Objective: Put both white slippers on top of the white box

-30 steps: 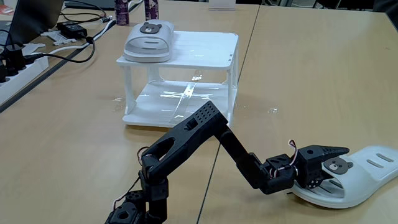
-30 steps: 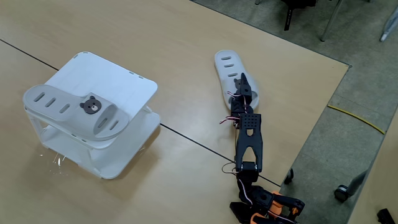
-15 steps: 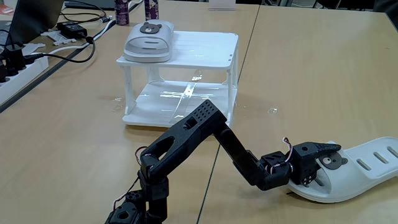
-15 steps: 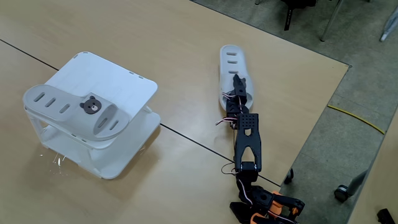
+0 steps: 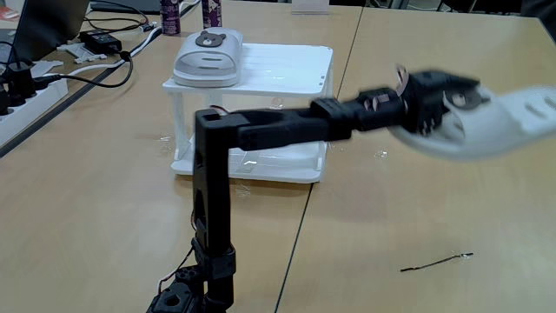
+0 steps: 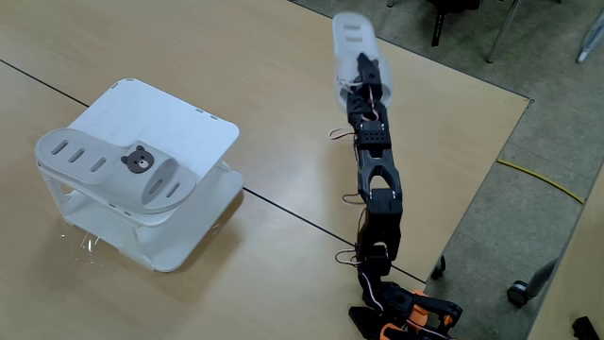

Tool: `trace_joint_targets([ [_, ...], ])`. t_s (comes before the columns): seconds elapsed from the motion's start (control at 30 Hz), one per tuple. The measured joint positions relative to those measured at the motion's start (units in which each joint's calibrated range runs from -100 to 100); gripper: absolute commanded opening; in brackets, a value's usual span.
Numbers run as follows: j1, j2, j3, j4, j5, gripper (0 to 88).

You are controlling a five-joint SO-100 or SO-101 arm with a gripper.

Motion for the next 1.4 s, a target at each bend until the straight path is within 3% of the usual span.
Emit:
trace_joint_targets([
  [0.17,-0.7,-9.6,-11.1,15.9,0.0,0.7],
  [0.33,-3.2,-15.1,-18.0,25.1,0.0,0.7],
  [0.97,-35.4,-11.5,-18.1,25.3,0.0,0.7],
  [1.4,-46.3,-3.9,-20.5,25.3,0.0,0.7],
])
